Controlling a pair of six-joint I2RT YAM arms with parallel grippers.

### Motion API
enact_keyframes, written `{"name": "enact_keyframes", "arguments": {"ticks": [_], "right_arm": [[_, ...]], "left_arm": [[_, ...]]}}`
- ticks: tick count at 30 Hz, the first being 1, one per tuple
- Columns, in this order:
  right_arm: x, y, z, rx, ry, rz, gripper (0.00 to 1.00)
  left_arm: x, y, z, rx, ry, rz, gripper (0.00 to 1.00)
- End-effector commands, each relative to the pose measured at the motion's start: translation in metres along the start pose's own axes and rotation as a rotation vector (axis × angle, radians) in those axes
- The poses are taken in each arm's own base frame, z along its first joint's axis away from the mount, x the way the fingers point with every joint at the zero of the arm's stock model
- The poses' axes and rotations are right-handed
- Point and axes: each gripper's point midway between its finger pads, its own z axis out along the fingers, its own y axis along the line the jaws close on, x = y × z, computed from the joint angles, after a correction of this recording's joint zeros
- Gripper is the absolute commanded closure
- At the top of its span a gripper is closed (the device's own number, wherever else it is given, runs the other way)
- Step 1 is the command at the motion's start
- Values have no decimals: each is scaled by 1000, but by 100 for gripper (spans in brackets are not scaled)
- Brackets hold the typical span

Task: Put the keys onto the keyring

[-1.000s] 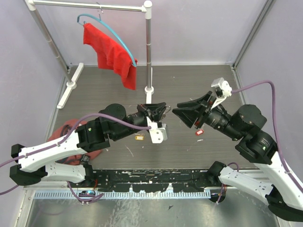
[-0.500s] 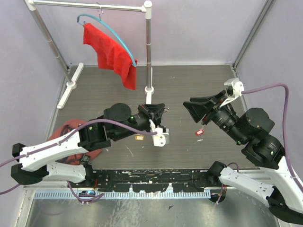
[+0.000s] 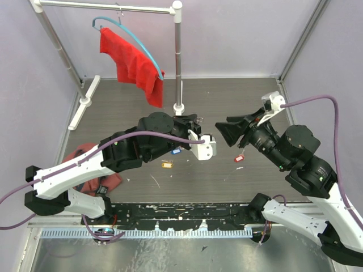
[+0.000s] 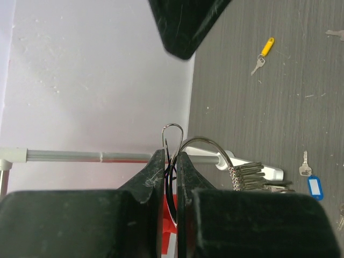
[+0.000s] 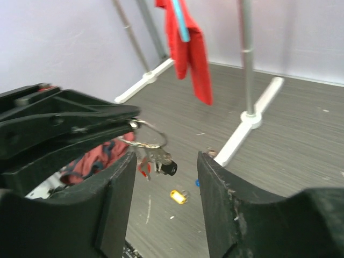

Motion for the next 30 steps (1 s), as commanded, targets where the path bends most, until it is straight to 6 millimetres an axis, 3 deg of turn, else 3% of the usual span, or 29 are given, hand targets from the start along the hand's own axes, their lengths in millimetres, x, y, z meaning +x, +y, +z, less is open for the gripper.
{"name": "enact_keyframes", "arguments": {"ticks": [1, 16, 19, 30], "right_arm": [[-22, 53, 0, -268, -49, 25, 44], [-9, 60, 12, -294, 12, 59, 47], [-8, 62, 13, -299, 17, 58, 50], [-10, 67, 15, -327, 16, 58, 61]], "left_arm": [[-6, 11, -11, -22, -32, -49, 100], [-27, 5, -18, 22, -161, -85, 100], [-30, 11, -29, 10, -190, -91, 100], [-33, 9, -31, 16, -218, -86, 100]]}}
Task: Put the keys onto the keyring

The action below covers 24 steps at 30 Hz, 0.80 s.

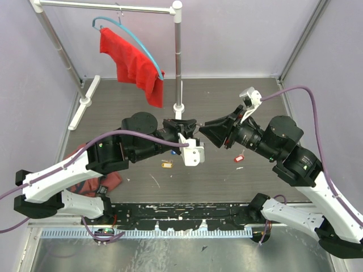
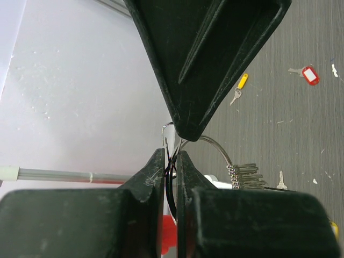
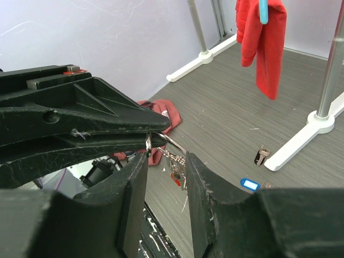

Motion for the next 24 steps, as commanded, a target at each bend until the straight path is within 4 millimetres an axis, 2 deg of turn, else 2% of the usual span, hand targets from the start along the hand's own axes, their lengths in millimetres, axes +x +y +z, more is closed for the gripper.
{"name": "enact_keyframes", "arguments": {"ticks": [1, 5, 8, 20, 22, 24], "right_arm": [[-26, 16, -5, -59, -84, -8, 61], [-30, 27, -9, -115, -103, -22, 57], [-32, 27, -10, -116, -110, -22, 56], [-30, 25, -3, -106, -99, -8, 72], [-28, 26, -2, -112, -91, -7, 70], [-27, 26, -1, -117, -86, -6, 64]], "left_arm": [[-11, 10, -5, -37, -57, -11, 100], [-10, 9, -4, -37, -52, -8, 100], [-11, 9, -5, -35, -57, -6, 100], [-16, 5, -7, -24, -91, 2, 100], [-16, 6, -8, -26, -94, 2, 100], [-16, 6, -8, -28, -93, 2, 100]]}}
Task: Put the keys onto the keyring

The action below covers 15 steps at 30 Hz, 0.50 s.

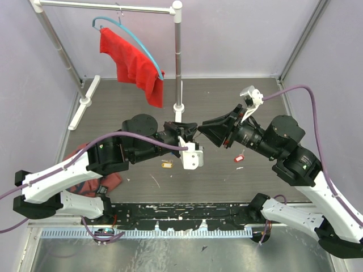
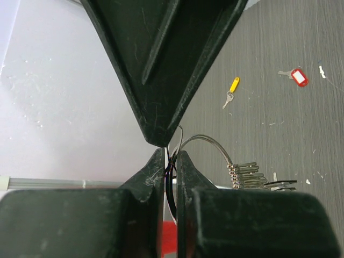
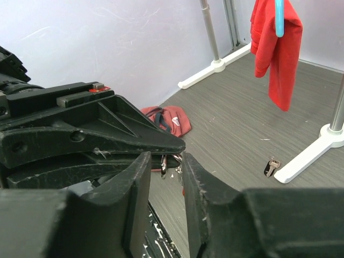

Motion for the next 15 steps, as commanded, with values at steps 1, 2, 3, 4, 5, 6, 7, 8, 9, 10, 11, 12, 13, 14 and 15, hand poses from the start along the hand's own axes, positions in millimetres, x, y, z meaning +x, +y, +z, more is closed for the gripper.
{"name": "enact_keyframes", "arguments": {"ticks": [1, 2, 3, 4, 5, 6, 7, 8, 9, 10, 11, 12, 13, 14, 15], "right_arm": [[-16, 12, 1, -51, -49, -4, 62], [-15, 12, 2, -53, -42, -4, 61], [-14, 12, 2, -53, -38, -4, 61], [-13, 13, 2, -57, -35, -4, 60], [-12, 13, 2, -59, -32, -5, 62], [-12, 14, 2, -62, -31, -5, 65], [-12, 14, 2, -63, -31, -6, 68], [-13, 14, 2, -63, -33, -7, 71], [-14, 14, 2, -64, -36, -9, 75], [-15, 15, 1, -67, -40, -11, 82], [-16, 15, 1, -68, -43, -13, 88], [-16, 15, 1, -68, -44, -13, 96], [-17, 16, 1, -71, -48, -14, 99], [-18, 17, 1, -73, -49, -15, 99], [-17, 17, 1, -78, -46, -16, 99]], "left_arm": [[-15, 18, -11, -67, -67, -2, 100], [-15, 19, -11, -69, -68, -3, 100], [-15, 19, -11, -71, -67, -1, 100], [-16, 20, -11, -73, -68, -2, 100], [-17, 20, -12, -74, -71, -2, 100], [-16, 20, -11, -74, -71, 0, 100], [-17, 20, -12, -74, -73, -2, 100], [-17, 20, -12, -73, -76, -1, 100], [-18, 19, -12, -71, -77, -1, 100], [-17, 19, -12, -72, -78, -2, 100], [-17, 19, -12, -72, -81, -2, 100], [-17, 18, -12, -73, -85, -2, 100], [-19, 19, -12, -81, -97, -4, 100], [-20, 20, -13, -91, -107, -9, 100], [-21, 19, -13, -95, -118, -12, 98]]}}
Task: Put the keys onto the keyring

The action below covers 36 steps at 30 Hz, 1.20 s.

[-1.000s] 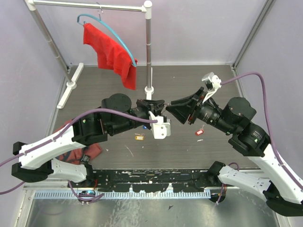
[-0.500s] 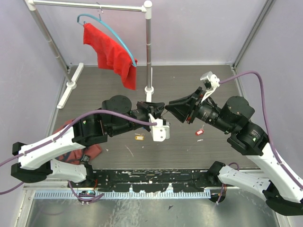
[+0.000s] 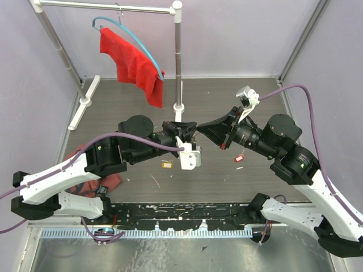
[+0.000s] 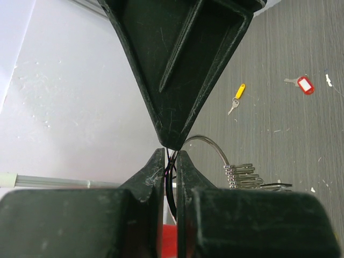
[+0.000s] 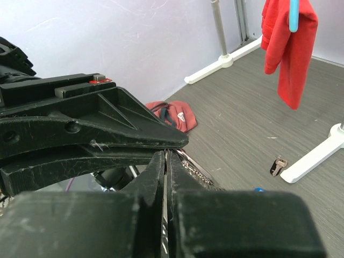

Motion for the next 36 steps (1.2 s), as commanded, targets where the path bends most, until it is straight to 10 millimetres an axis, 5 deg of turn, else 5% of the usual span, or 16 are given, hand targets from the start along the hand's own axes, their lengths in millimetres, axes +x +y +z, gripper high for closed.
{"name": "enact_keyframes", "arguments": {"ticks": [1, 10, 20, 30, 32, 34, 36], "right_arm": [[-23, 15, -5, -54, -72, -22, 99], [-26, 23, -8, -95, -90, -23, 99], [-30, 31, -15, -134, -114, -22, 99], [-33, 32, -18, -131, -131, -21, 99], [-37, 30, -21, -115, -147, -32, 88], [-42, 26, -27, -86, -174, -50, 63], [-48, 21, -33, -50, -200, -71, 53]], "left_arm": [[-20, 17, -11, -82, -107, -14, 94], [-26, 14, -15, -104, -173, -32, 81], [-31, 15, -18, -128, -219, -49, 81], [-34, 17, -24, -133, -238, -53, 100], [-33, 17, -25, -129, -235, -46, 100], [-31, 16, -26, -121, -220, -37, 100], [-26, 15, -25, -115, -193, -22, 100]]}}
